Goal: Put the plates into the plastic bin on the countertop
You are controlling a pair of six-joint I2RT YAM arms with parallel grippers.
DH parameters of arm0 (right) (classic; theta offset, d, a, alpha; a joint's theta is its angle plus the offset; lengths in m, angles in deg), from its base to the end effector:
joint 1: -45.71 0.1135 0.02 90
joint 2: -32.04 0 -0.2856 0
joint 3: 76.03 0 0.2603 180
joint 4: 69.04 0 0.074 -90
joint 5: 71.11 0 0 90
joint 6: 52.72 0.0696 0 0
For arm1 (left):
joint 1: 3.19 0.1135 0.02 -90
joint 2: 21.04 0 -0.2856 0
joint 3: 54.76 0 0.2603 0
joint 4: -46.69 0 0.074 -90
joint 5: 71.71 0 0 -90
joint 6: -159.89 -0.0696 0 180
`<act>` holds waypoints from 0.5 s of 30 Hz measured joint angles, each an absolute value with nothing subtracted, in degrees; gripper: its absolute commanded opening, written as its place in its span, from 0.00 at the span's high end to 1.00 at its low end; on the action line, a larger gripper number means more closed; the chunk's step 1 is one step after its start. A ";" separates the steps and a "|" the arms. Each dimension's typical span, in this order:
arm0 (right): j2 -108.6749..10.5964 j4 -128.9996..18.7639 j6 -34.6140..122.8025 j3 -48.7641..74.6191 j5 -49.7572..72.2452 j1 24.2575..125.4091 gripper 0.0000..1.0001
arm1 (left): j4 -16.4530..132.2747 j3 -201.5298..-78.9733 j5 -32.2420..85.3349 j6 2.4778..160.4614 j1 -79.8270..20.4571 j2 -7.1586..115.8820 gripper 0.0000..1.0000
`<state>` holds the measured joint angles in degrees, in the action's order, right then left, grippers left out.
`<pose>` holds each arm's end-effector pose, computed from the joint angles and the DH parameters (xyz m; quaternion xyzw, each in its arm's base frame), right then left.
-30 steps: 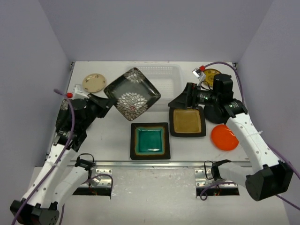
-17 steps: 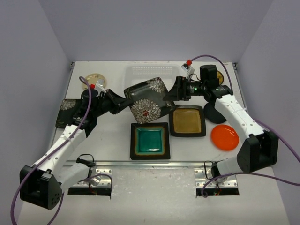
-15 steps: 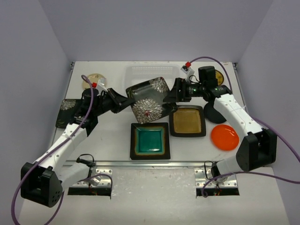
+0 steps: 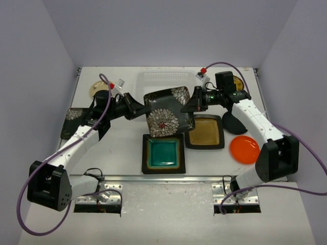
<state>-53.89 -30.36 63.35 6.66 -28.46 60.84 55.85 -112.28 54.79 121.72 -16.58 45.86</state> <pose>0.3243 0.1407 0.3027 -0.0831 0.8482 0.4745 0.2202 0.2706 -0.1070 0.2925 -0.0811 0.7882 -0.5130 0.3302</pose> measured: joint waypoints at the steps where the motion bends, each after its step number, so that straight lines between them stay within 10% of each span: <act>1: -53.89 -30.33 63.49 6.61 -28.63 60.75 1.00 | 56.95 -113.26 54.67 120.49 -16.60 46.11 1.00; 5: -53.75 -31.25 64.08 6.58 -28.97 60.57 1.00 | 64.89 -118.73 52.25 115.01 -16.62 46.67 0.97; 15: -53.65 -29.54 64.90 5.45 -26.62 59.32 1.00 | 77.73 -128.55 38.13 107.58 -16.12 44.41 0.54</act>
